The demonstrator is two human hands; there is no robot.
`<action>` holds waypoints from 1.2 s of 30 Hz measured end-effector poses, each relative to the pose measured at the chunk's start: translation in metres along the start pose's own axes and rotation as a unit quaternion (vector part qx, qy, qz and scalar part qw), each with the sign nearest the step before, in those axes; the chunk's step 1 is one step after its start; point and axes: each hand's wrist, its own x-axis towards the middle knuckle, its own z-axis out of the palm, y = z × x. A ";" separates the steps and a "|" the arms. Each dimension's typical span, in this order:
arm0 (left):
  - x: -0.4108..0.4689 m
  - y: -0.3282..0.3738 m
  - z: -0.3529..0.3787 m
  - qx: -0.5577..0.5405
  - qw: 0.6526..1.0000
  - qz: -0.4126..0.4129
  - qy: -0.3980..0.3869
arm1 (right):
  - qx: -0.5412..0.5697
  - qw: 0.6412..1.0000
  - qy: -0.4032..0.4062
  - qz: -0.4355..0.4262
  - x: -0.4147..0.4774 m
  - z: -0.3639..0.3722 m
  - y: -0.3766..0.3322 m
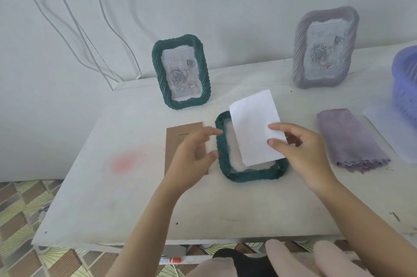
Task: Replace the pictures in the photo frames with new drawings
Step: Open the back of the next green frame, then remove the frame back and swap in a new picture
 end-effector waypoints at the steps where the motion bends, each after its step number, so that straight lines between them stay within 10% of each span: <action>1: 0.002 0.004 0.008 -0.021 1.000 -0.007 -0.014 | 0.042 0.999 -0.009 0.014 0.000 -0.003 -0.001; 11: 0.035 0.049 0.064 -0.215 0.975 -0.046 -0.022 | 0.076 0.997 -0.023 -0.020 -0.003 -0.061 -0.010; 16: 0.048 0.068 0.093 -0.204 0.978 -0.035 -0.031 | -0.280 0.935 0.130 -0.175 0.012 -0.136 -0.014; 20: 0.059 0.086 0.122 -0.208 0.977 -0.037 -0.040 | -0.492 0.853 0.155 -0.075 0.022 -0.203 -0.013; 25: 0.070 0.108 0.165 -0.206 0.976 -0.040 -0.066 | -0.381 0.924 -0.008 0.000 0.021 -0.242 -0.015; 36: 0.095 0.131 0.257 -0.119 0.984 -0.089 -0.098 | -0.249 0.967 -0.021 -0.039 0.050 -0.294 -0.030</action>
